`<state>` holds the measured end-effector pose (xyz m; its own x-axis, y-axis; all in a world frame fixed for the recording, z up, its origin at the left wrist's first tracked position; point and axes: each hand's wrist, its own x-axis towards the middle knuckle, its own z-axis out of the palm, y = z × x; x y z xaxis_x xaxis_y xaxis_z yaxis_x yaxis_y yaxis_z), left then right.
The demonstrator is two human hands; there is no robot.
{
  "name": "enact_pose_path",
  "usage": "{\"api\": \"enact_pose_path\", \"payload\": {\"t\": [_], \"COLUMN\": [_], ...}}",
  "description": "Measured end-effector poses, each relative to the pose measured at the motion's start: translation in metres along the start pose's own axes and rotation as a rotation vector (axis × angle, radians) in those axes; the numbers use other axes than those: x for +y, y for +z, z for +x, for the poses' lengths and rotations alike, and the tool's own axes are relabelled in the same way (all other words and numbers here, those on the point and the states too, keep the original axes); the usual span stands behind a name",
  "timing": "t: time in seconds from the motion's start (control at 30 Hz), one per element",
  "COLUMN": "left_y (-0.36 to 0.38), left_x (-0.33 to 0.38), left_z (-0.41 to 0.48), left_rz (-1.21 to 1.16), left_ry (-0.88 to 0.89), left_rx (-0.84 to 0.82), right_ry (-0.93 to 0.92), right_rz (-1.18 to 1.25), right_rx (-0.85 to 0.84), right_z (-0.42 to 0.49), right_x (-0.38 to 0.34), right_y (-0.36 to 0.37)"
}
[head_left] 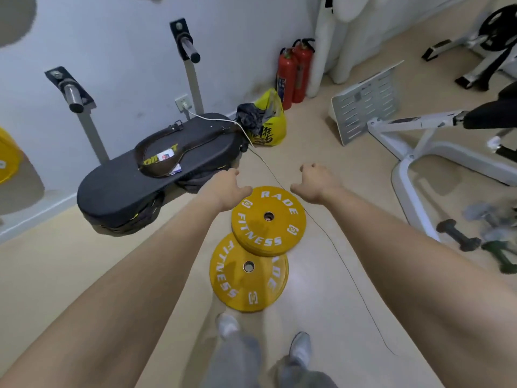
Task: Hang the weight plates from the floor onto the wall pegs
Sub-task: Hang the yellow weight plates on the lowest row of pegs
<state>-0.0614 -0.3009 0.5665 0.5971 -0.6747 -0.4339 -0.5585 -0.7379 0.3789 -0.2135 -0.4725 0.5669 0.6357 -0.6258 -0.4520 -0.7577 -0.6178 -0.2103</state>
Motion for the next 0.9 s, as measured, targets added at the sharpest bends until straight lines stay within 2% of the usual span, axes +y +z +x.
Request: {"api": "enact_pose_path", "payload": {"t": [0.33, 0.6, 0.9], "left_y": [0.085, 0.210, 0.372], "left_x": [-0.069, -0.144, -0.238], "left_z": [0.145, 0.268, 0.402], "left_rz": [-0.079, -0.145, -0.264], "left_ry": [-0.090, -0.224, -0.445], "left_rx": [-0.095, -0.125, -0.053], "right_ry": [0.094, 0.041, 0.131], "right_rz": [0.020, 0.105, 0.070], "right_rx": [-0.075, -0.173, -0.348], "right_z": [0.135, 0.268, 0.413], "right_x": [0.018, 0.035, 0.093], "right_y": [0.107, 0.266, 0.459]}}
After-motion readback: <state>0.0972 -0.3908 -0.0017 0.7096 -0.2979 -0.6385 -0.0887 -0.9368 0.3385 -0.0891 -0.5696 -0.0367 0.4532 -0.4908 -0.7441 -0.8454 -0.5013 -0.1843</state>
